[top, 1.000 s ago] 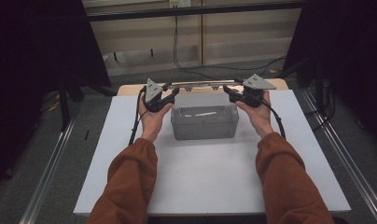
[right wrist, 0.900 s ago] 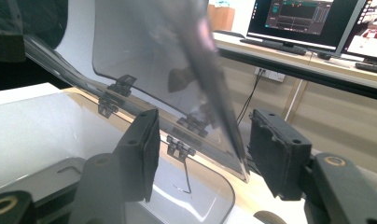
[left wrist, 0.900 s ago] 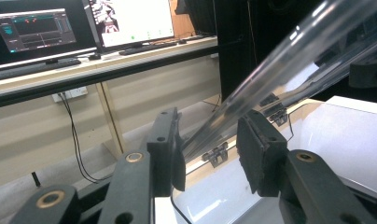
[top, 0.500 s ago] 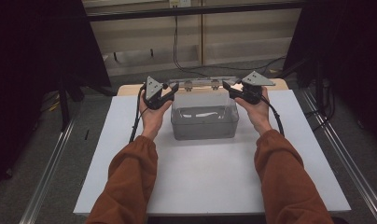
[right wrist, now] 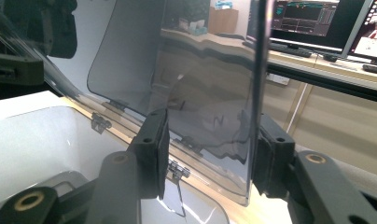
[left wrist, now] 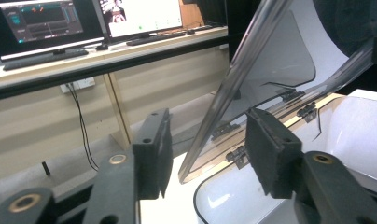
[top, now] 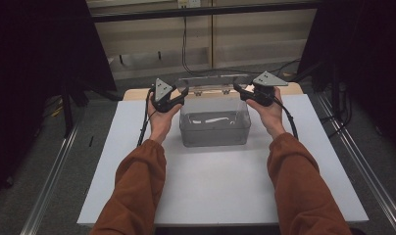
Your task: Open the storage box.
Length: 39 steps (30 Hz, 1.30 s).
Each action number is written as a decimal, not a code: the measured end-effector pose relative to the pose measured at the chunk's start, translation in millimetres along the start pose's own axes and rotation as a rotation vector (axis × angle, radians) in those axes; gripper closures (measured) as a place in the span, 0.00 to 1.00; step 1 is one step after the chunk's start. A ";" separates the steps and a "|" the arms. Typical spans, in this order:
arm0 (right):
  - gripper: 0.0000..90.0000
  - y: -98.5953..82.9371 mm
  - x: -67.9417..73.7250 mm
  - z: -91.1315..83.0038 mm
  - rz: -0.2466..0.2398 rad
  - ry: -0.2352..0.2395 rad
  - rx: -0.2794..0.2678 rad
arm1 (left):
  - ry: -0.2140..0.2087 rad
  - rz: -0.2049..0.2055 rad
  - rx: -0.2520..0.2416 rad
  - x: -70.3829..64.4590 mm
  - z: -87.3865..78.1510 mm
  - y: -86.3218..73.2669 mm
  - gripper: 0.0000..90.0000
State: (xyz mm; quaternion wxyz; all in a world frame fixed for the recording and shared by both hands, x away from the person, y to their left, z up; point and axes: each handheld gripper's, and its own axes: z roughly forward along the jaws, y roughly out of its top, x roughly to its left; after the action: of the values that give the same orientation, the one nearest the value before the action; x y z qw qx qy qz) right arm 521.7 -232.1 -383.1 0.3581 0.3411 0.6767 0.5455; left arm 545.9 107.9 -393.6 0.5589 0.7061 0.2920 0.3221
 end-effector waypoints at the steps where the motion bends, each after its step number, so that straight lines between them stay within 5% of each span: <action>1: 0.59 -0.2 -0.3 0.4 0.003 -0.001 -0.002 | 0.003 -0.004 -0.001 -0.2 1.2 -1.2 0.54; 8: 0.59 1.8 -1.7 3.1 0.004 -0.008 0.001 | -0.010 0.008 0.017 -3.6 7.0 -3.7 0.55; 10: 0.59 2.3 -2.1 4.3 0.006 -0.010 -0.003 | 0.020 0.000 0.032 -3.2 9.4 -7.2 0.57; 12: 0.58 2.7 -3.5 5.8 0.006 -0.009 0.000 | 0.016 -0.036 0.027 -2.4 12.3 -11.1 0.63; 17: 0.58 2.6 -3.6 7.0 0.001 -0.006 0.004 | 0.021 -0.049 0.025 0.0 16.3 -13.0 0.68; 31: 0.57 1.1 -4.4 9.3 0.010 -0.007 0.007 | 0.007 0.010 0.057 2.2 21.7 -9.1 0.69; 39: 0.53 -7.4 -7.6 14.6 0.020 -0.011 0.021 | 0.007 -0.004 0.050 2.4 22.8 -9.2 0.69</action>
State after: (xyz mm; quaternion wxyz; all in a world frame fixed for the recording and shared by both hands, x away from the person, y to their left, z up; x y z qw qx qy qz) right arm 537.5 -232.7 -391.7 0.3528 0.3546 0.6769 0.5400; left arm 564.7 97.9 -406.2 0.5406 0.7181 0.3036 0.3160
